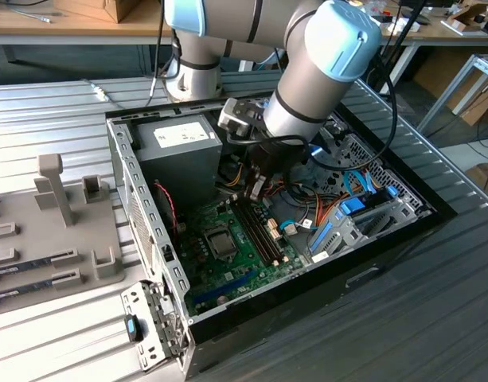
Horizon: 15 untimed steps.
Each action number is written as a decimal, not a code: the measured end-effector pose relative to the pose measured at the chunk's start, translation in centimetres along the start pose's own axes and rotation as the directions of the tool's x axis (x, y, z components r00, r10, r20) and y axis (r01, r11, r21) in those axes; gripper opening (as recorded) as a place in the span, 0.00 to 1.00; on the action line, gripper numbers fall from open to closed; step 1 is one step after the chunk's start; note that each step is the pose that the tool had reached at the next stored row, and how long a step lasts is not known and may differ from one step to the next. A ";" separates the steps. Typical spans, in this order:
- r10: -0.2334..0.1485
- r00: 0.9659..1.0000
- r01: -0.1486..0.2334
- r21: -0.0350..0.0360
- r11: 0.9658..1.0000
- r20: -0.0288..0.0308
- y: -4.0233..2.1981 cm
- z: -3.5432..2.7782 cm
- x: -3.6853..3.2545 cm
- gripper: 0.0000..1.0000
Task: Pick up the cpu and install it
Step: 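Close the cpu cover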
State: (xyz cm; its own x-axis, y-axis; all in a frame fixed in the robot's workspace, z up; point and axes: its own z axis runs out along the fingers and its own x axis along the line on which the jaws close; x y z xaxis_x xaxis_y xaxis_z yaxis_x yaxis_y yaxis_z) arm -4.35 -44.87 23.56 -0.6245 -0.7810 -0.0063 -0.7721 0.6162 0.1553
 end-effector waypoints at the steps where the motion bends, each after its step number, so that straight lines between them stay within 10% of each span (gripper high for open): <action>1: -0.005 1.000 0.005 -0.001 1.000 0.001 0.11 0.02 -0.13 0.11; 8: -0.019 1.000 0.019 -0.021 1.000 0.024 0.93 0.21 -1.18 0.11; 15: -0.100 0.995 0.101 -0.037 0.994 0.032 1.02 0.30 -1.29 0.11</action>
State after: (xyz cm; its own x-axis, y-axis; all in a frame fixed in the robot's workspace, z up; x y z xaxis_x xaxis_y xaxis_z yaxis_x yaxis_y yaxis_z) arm -4.37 -43.20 23.43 -0.5480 -0.8348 -0.0531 -0.8262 0.5303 0.1901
